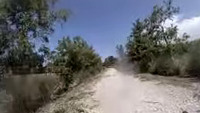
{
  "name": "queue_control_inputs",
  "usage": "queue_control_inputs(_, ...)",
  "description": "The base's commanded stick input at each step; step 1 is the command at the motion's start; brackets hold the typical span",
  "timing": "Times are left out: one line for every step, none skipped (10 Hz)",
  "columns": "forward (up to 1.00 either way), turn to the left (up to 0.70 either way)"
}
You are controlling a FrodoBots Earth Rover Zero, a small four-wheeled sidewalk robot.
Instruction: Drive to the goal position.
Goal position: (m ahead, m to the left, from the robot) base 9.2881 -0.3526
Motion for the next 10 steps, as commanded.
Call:
queue_control_inputs(0.45,0.02)
queue_control_inputs(0.45,0.02)
queue_control_inputs(0.45,0.02)
queue_control_inputs(0.45,0.02)
queue_control_inputs(0.45,0.02)
queue_control_inputs(0.45,0.02)
queue_control_inputs(0.45,0.02)
queue_control_inputs(0.45,0.02)
queue_control_inputs(0.45,0.02)
queue_control_inputs(0.45,0.02)
